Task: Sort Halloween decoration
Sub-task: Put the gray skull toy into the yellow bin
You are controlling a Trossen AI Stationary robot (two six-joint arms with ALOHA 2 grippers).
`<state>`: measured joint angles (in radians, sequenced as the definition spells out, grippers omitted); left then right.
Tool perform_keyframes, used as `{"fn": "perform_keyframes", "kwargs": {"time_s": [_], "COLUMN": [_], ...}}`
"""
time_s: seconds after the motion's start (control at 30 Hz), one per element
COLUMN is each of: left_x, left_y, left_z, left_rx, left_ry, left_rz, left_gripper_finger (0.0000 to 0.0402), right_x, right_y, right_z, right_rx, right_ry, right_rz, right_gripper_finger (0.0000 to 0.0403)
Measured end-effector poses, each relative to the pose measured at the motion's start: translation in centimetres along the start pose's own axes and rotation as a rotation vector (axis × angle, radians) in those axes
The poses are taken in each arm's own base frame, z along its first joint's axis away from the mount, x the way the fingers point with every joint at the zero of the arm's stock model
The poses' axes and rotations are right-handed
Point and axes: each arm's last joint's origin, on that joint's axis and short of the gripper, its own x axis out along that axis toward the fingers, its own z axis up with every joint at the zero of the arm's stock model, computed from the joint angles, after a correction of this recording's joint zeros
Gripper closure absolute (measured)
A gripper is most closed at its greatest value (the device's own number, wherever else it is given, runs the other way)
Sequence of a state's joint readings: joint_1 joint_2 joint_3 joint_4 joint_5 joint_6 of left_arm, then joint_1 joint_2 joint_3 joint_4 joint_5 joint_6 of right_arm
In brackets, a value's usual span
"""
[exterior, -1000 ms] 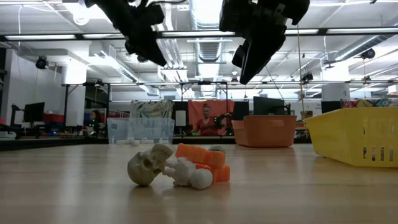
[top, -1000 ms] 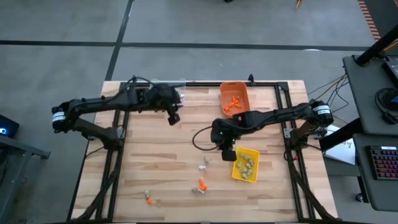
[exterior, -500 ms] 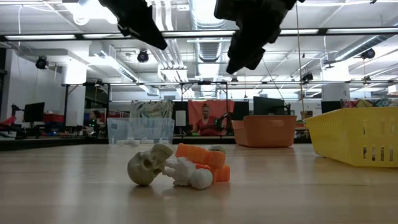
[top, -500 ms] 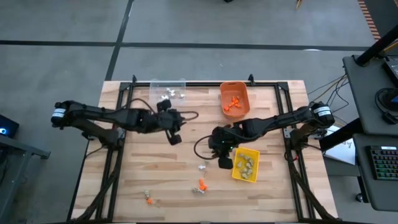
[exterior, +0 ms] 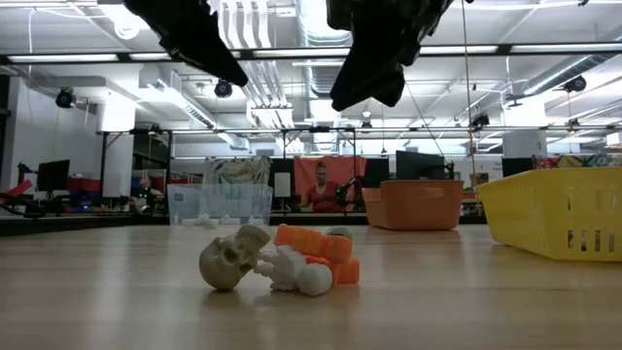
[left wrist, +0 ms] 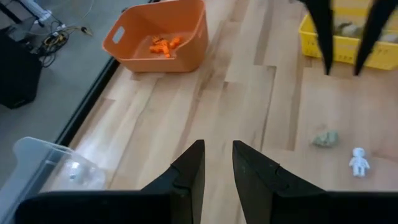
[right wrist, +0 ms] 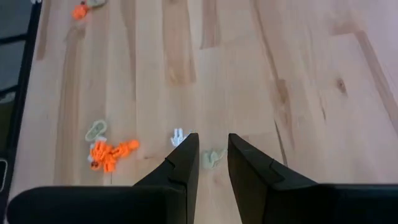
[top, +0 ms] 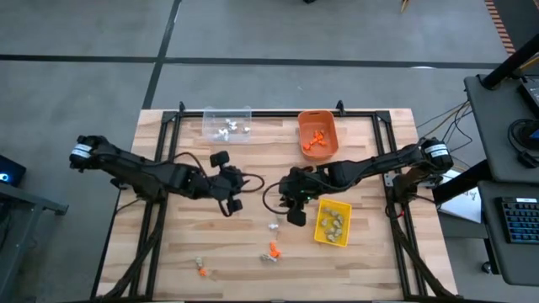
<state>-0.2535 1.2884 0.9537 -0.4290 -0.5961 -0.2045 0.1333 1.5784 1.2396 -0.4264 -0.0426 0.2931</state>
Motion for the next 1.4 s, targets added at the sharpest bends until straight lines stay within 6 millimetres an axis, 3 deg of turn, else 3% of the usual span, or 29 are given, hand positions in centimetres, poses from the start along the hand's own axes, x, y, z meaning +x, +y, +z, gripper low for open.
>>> {"fn": "perform_keyframes", "kwargs": {"time_s": [0.33, 0.67, 1.1, 1.4], "left_x": [0.8, 0.3, -2.1, -2.4], "left_y": [-0.8, 0.0, 1.6, 1.4], "left_z": [-3.4, -6.0, -5.2, -5.5], "left_rx": [-0.043, -0.148, -0.210, -0.200], "left_ry": [-0.058, -0.207, -0.347, -0.350], "left_rz": [-0.039, -0.078, -0.103, -0.158], "left_gripper_finger": [0.0338, 0.0338, 0.0338, 0.0338], "right_x": [1.4, 3.2, 3.5, 3.5], "right_y": [-0.1, -0.4, 0.9, 2.4], "right_z": [-0.3, -0.9, -1.9, -2.5], "right_rx": [0.153, 0.287, 0.473, 0.536], "right_ry": [0.026, 0.094, 0.151, 0.126], "right_rz": [-0.009, -0.033, -0.055, -0.104], "right_gripper_finger": [0.0330, 0.0330, 0.0330, 0.0331]}}
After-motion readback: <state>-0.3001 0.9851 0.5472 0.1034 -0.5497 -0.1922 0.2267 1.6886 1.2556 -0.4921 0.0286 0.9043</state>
